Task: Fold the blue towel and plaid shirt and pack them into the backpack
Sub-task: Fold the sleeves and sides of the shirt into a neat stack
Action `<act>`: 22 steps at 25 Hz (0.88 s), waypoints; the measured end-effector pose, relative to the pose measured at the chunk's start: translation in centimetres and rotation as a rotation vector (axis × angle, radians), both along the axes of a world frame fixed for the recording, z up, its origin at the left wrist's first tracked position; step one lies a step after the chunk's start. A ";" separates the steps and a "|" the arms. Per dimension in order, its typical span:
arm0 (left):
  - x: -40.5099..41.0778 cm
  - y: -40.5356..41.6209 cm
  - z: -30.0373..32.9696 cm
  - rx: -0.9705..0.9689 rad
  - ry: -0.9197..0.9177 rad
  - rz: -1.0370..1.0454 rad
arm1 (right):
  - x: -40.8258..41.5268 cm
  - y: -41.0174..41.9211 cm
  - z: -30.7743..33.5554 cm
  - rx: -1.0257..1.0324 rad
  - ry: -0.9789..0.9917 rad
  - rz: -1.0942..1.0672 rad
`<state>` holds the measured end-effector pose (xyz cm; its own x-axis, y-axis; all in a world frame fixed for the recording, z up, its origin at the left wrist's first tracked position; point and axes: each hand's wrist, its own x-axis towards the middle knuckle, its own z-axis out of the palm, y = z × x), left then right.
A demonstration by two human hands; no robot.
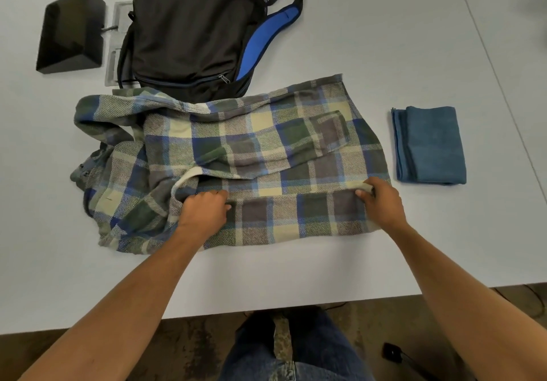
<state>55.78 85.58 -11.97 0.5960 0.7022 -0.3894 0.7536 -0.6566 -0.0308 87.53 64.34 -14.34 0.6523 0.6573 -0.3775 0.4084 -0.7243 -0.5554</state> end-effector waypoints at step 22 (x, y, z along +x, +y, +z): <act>-1.0 3.6 -1.9 0.216 -0.036 -0.180 | 2.0 1.0 -2.2 -0.100 -0.324 0.178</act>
<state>54.83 89.19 -13.84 0.7296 0.6480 -0.2189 0.6282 -0.7614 -0.1602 89.55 65.35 -16.57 0.6270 0.7416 -0.2384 0.6759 -0.6701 -0.3069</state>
